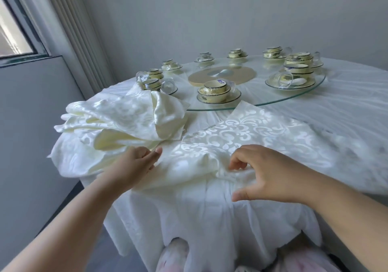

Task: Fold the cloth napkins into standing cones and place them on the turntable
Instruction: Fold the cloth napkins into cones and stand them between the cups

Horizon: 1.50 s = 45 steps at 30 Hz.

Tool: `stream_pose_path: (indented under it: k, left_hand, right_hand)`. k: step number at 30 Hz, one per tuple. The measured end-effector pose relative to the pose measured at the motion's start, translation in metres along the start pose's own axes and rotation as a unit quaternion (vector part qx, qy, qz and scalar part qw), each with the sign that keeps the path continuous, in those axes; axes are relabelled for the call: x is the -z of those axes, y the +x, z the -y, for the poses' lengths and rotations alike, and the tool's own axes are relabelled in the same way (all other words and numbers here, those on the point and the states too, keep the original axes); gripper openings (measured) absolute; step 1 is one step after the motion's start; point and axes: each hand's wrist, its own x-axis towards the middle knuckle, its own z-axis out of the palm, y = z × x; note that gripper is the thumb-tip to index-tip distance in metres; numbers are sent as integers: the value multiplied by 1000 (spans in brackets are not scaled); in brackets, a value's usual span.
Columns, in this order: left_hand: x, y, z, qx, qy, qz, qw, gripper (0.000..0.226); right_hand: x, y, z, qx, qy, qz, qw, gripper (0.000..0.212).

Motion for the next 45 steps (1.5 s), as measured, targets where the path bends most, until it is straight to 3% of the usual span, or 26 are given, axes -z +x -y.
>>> stream_pose_path:
  k: [3,6,10,12,16,20,22,24,25,27,30,34,41,45]
  left_hand:
    - [13,-20,12,-11,44,43,998,47]
    - [17,-24,31,-74,28,76,994,51]
    - [13,-16,46,-116,-122,18,986,36]
    - [18,-12,49,-125,-129,-10,984,32]
    - [51,-5,57,-115,-17,-13,993,15]
    - [58,3,57,-87,99,69,989,11]
    - [57,6,47,-77,139,94,983,39]
    - [56,11,35,-105,132,66,983,81]
    - [53,14,28,-122,110,46,985,89]
    - [42,20,6,-140,81,30,986,73]
    - [13,33,-34,-163,121,21,979,38]
    - [-33,66,-77,-190,182,64,963,30]
    - [-106,131,-118,-110,236,68,963,55]
    - [-123,155,-135,-28,162,102,981,45]
  right_hand:
    - [-5,1,-3,-5,-21,-8,1000,46]
    - [-6,4,-8,-8,-23,-12,1000,39]
    - [-3,5,-9,-19,-26,-8,999,39]
    - [-1,4,-9,-30,-28,-3,999,40]
    - [2,3,-13,-48,-26,0,999,37]
    - [8,3,-15,-65,27,16,997,32]
    - [14,3,-13,-74,63,22,995,37]
    - [21,5,-14,-93,75,23,993,39]
    - [24,9,-18,-105,68,19,992,38]
    - [32,18,-29,-127,53,1,991,34]
    - [46,42,-57,-162,54,-26,985,30]
    - [64,74,-105,-245,31,-55,968,29]
    - [65,119,-151,-378,-45,-42,924,41]
    - [68,138,-143,-393,55,1,918,58]
